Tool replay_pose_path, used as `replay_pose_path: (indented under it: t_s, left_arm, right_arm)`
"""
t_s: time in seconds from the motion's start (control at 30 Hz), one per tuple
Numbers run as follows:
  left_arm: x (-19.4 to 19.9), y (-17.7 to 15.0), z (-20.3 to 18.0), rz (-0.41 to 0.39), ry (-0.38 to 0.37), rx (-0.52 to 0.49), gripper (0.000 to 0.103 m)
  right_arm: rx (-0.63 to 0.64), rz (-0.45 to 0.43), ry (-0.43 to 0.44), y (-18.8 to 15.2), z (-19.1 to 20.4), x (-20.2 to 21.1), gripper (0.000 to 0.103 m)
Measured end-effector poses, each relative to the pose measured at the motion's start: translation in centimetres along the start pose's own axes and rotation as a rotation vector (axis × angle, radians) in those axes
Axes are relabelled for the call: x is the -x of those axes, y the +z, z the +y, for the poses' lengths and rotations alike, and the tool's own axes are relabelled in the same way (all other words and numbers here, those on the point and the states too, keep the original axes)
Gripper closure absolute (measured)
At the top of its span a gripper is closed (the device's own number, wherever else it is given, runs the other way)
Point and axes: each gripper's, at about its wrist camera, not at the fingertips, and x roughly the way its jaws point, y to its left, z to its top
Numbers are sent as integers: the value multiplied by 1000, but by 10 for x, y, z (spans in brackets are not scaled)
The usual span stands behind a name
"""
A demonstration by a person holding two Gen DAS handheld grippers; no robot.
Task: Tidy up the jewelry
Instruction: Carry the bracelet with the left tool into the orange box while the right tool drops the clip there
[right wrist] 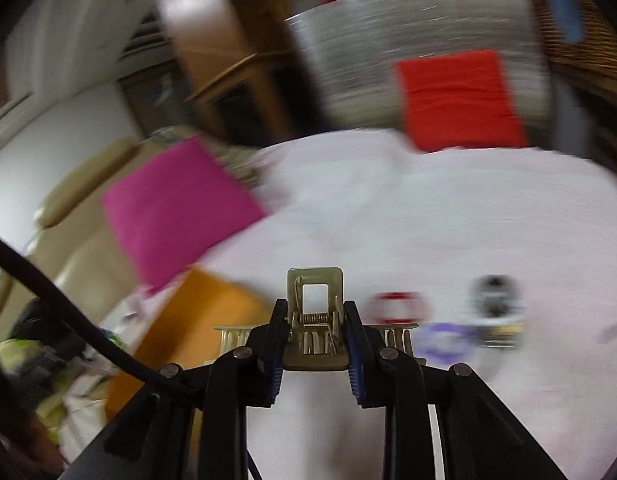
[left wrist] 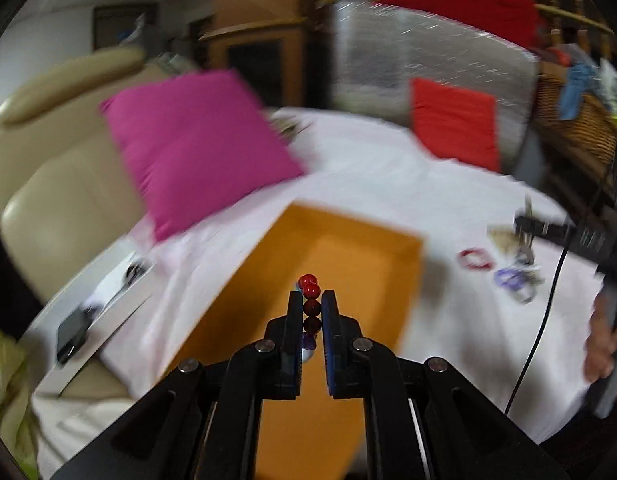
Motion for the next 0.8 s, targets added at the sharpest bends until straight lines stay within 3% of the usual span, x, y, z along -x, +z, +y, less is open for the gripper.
replay_pose_path:
  t_s: [0.13, 0.27, 0.43, 0.6, 0.67, 0.77, 0.8]
  left_arm:
    - [-26, -26, 29, 91, 52, 40, 94]
    - [-54, -50, 43, 179, 36, 81, 94]
    - [-80, -70, 37, 250, 4, 78, 93]
    - [-91, -84, 30, 297, 11, 52, 93]
    - [-93, -83, 31, 312, 26, 50, 81]
    - [-88, -75, 36, 299, 51, 73, 50]
    - [-83, -72, 36, 281, 58, 75, 48]
  right_arm:
    - [42, 80, 106, 5, 76, -43, 75]
    - [74, 201, 146, 2, 134, -102, 75]
    - [102, 313, 87, -12, 153, -168, 75]
    - [111, 393, 27, -36, 142, -190, 74]
    - [104, 430, 16, -37, 134, -193, 72]
    - [115, 442, 2, -32, 133, -191, 49]
    - [108, 434, 16, -30, 132, -188, 45]
